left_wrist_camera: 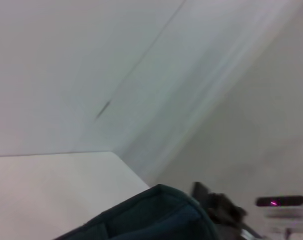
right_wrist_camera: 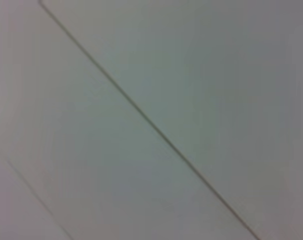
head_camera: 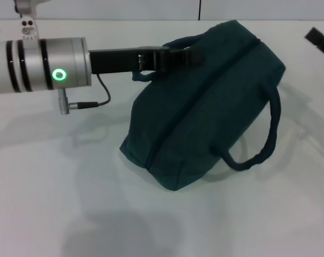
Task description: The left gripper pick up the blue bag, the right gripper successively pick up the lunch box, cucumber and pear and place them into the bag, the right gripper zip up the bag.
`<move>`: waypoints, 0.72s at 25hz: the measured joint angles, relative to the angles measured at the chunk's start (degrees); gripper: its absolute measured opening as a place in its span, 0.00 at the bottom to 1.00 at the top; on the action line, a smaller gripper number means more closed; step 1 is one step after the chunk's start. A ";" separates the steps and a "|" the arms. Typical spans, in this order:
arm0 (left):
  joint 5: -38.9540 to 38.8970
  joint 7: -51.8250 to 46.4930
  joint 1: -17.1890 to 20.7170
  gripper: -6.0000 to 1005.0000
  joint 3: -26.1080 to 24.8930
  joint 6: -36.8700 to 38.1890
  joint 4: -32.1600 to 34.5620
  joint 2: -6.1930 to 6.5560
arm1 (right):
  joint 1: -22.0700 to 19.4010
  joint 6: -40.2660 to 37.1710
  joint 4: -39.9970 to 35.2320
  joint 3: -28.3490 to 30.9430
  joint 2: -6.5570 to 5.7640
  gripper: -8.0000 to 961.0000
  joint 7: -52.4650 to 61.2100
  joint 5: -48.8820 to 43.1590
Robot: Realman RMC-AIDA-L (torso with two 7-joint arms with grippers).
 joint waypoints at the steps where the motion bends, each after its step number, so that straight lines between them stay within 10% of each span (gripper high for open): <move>1: 0.15 0.10 -0.33 0.07 0.07 -1.65 -0.64 -0.04 | -0.37 -0.46 0.00 0.48 0.00 0.63 -0.05 0.00; 11: 0.19 4.72 -0.89 0.07 -0.17 -6.42 -2.54 -0.03 | -0.97 -3.40 0.04 0.91 -0.57 0.90 -0.51 -1.89; 18: -2.78 8.17 -0.70 0.37 -0.44 -7.24 -2.17 0.26 | -1.38 -5.28 -0.64 0.94 -0.82 0.90 -1.72 -3.50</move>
